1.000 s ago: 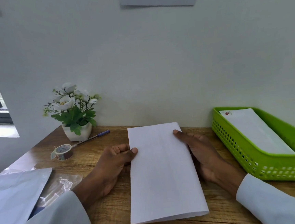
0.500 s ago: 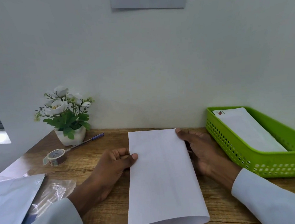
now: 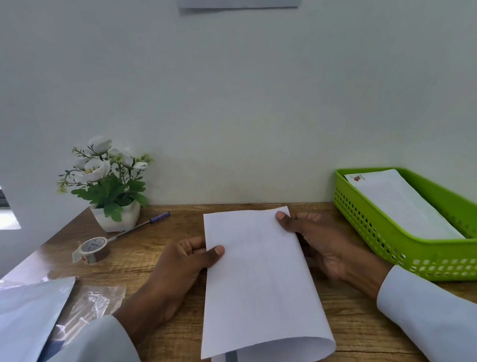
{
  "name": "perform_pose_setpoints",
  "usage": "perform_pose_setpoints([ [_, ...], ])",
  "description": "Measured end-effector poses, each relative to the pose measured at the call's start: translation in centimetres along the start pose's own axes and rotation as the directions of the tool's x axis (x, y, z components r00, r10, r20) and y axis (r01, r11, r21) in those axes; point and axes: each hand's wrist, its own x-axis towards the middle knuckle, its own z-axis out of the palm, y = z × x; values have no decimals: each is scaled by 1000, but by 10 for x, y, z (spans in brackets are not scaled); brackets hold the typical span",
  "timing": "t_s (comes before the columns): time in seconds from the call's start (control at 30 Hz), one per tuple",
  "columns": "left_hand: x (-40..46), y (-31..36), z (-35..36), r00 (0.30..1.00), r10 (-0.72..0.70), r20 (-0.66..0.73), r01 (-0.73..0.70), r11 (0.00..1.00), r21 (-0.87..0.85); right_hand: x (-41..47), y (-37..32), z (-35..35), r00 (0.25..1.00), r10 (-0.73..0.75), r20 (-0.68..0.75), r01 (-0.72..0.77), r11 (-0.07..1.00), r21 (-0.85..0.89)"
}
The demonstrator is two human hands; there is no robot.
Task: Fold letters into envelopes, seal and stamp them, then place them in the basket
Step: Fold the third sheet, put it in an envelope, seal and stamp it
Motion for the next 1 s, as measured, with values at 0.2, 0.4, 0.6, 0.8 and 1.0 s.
perform_pose_setpoints([
  [0.2,3,2,-2,996,40,-80,-41,999,-23,-1,-2,-4,997,48,58,-46,998,-43],
  [0.4,4,1,-1,993,42,-106,-45,999,-24,-1,-3,-4,998,38,57,-37,999,-28],
  [0.6,6,0,-7,983,62,-171,-69,997,-38,-8,-5,-3,981,95,169,-84,994,-72],
  [0.8,8,-2,-7,981,75,-181,-83,996,-35,-9,-5,-3,986,67,149,-54,994,-93],
  [1.0,10,0,-13,972,89,-217,-104,993,-60,-17,-8,-5,967,110,230,-78,986,-145],
])
